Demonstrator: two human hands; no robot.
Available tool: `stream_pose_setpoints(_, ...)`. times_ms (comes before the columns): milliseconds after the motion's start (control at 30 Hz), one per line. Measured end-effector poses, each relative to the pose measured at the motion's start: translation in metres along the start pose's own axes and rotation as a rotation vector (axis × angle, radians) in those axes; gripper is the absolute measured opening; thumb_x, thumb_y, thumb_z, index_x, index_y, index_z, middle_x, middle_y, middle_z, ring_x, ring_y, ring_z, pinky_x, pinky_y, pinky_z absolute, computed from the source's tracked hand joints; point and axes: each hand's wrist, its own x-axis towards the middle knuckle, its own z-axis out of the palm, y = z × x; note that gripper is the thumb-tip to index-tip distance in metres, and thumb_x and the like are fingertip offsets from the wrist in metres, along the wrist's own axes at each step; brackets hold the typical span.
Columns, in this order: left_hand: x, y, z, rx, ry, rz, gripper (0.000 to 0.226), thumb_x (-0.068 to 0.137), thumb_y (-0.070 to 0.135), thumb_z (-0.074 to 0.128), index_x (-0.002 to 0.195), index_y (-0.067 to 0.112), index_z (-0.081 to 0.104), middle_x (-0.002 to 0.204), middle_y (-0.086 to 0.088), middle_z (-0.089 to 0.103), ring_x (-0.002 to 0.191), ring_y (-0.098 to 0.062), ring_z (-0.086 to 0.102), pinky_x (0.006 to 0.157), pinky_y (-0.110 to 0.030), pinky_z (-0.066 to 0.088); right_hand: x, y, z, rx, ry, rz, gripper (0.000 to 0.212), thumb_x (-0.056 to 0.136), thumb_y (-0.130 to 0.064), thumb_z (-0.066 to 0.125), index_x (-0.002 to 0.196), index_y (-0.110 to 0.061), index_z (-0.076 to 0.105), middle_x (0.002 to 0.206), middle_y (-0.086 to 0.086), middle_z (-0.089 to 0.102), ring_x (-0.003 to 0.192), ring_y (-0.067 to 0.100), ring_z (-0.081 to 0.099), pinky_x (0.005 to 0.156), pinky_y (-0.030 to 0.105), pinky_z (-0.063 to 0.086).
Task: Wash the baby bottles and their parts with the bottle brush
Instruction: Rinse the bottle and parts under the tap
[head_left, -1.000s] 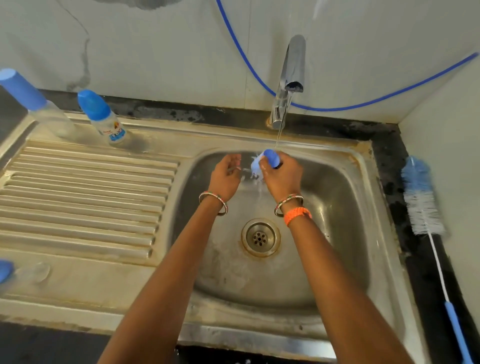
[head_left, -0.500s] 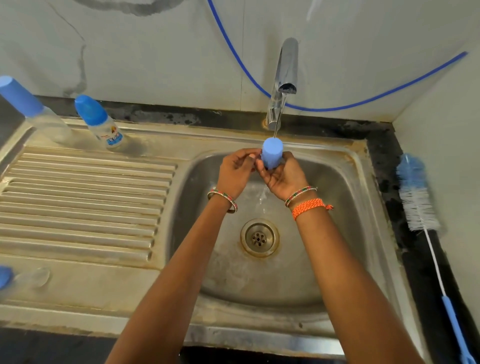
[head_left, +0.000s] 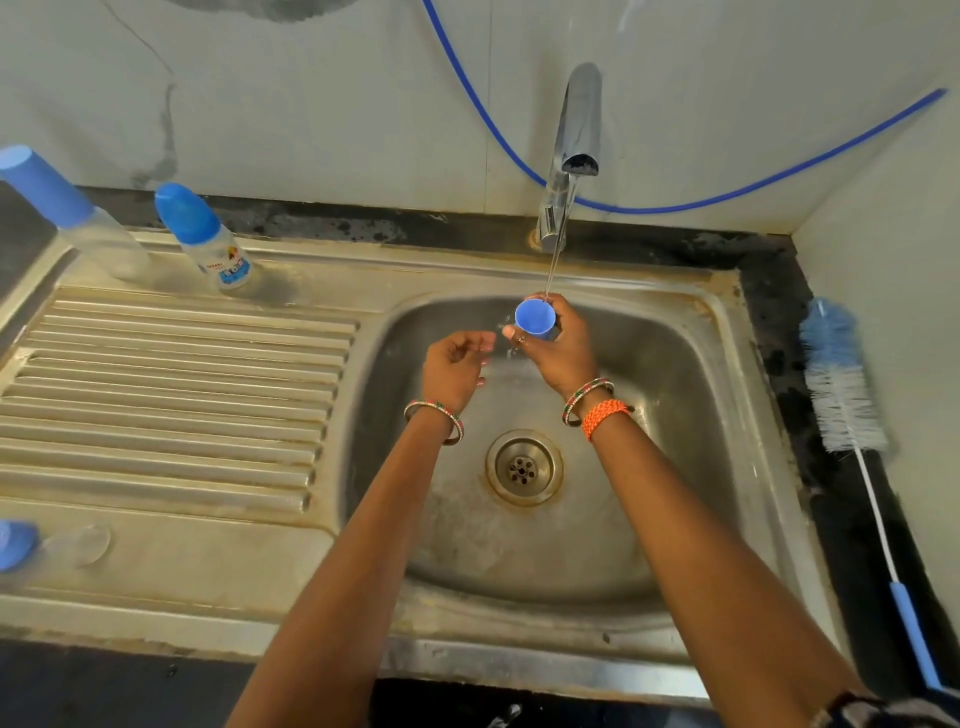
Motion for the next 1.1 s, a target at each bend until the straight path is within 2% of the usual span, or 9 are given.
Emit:
stream_pose_setpoints(200,0.004,-0.001,-0.003,-0.011,0.026,-0.012,0.032,0.091,-0.006,0.039,0.098,0.011,0.065,0.086,0.002,0.063,0.078,-0.011,0.057,0.061,-0.022,0.046,0.000,-0.015,-0.002,0.027,0.190,-0.205,0.036,0.077,-0.021,0.078,0.105,-0.014,0.057,0.094,-0.003,0.062,0.086,0.014,0.059,0.078,0.019,0.048)
stream_pose_setpoints(333,0.003,-0.001,0.002,-0.024,0.014,-0.021,0.031,0.092,-0.005,0.039,0.094,0.012,0.065,0.088,0.001,0.064,0.082,-0.014,0.059,0.063,-0.023,0.048,-0.006,0.010,0.007,-0.115,0.004,0.045,0.035,0.078,-0.014,0.076,0.108,-0.005,0.060,0.094,0.005,0.063,0.086,0.020,0.060,0.079,0.025,0.049)
stream_pose_setpoints(500,0.010,0.004,0.007,-0.022,0.009,0.011,0.029,0.093,-0.003,0.042,0.088,0.015,0.065,0.089,-0.002,0.065,0.081,-0.015,0.059,0.066,-0.025,0.048,0.004,-0.016,0.012,-0.064,0.192,-0.163,0.038,0.082,-0.021,0.072,0.112,-0.008,0.053,0.098,0.005,0.063,0.084,0.015,0.058,0.078,0.022,0.050)
stream_pose_setpoints(633,0.009,0.006,0.009,-0.040,0.009,-0.004,0.025,0.090,-0.005,0.047,0.087,0.013,0.064,0.081,0.000,0.063,0.073,-0.014,0.055,0.062,-0.025,0.045,0.007,-0.022,0.013,-0.149,0.099,-0.008,0.033,0.082,-0.016,0.070,0.110,-0.006,0.055,0.098,0.004,0.060,0.089,0.021,0.059,0.075,0.023,0.044)
stream_pose_setpoints(700,0.004,0.008,0.008,0.008,-0.046,0.012,0.027,0.089,-0.006,0.048,0.109,0.006,0.060,0.092,-0.003,0.062,0.077,-0.012,0.056,0.066,-0.025,0.047,0.004,-0.039,0.013,0.126,0.169,0.062,0.029,0.085,-0.019,0.066,0.109,-0.008,0.052,0.099,0.005,0.056,0.089,0.020,0.056,0.074,0.027,0.046)
stream_pose_setpoints(767,-0.005,0.010,0.005,0.054,-0.125,0.077,0.039,0.087,-0.008,0.053,0.123,0.007,0.051,0.108,-0.008,0.059,0.090,-0.015,0.057,0.074,-0.027,0.047,-0.003,-0.058,0.011,0.640,0.160,0.274,0.021,0.090,-0.018,0.057,0.107,-0.009,0.048,0.104,0.013,0.052,0.090,0.024,0.055,0.066,0.033,0.055)
stream_pose_setpoints(867,-0.025,0.012,0.000,0.080,-0.215,0.270,0.042,0.084,-0.001,0.064,0.120,0.014,0.048,0.118,-0.008,0.059,0.108,-0.020,0.058,0.093,-0.032,0.047,-0.021,-0.060,0.005,1.054,0.112,0.573,0.015,0.095,-0.017,0.049,0.098,-0.003,0.050,0.099,0.019,0.054,0.082,0.028,0.057,0.055,0.033,0.058)
stream_pose_setpoints(1000,-0.053,0.012,-0.015,0.089,-0.202,0.358,0.042,0.081,0.016,0.069,0.121,0.011,0.055,0.118,-0.008,0.064,0.108,-0.017,0.061,0.094,-0.028,0.049,-0.052,-0.065,0.011,0.776,0.039,0.684,0.026,0.098,-0.030,0.041,0.095,-0.008,0.054,0.078,0.009,0.057,0.057,0.015,0.048,0.045,0.020,0.046)
stream_pose_setpoints(1100,-0.071,0.011,-0.034,0.062,-0.176,0.344,0.037,0.079,0.005,0.073,0.113,0.008,0.060,0.105,-0.008,0.067,0.094,-0.010,0.064,0.087,-0.025,0.051,-0.076,-0.069,0.022,0.411,0.063,0.498,0.028,0.101,-0.027,0.039,0.098,-0.007,0.059,0.092,0.012,0.060,0.073,0.020,0.058,0.064,0.031,0.051)
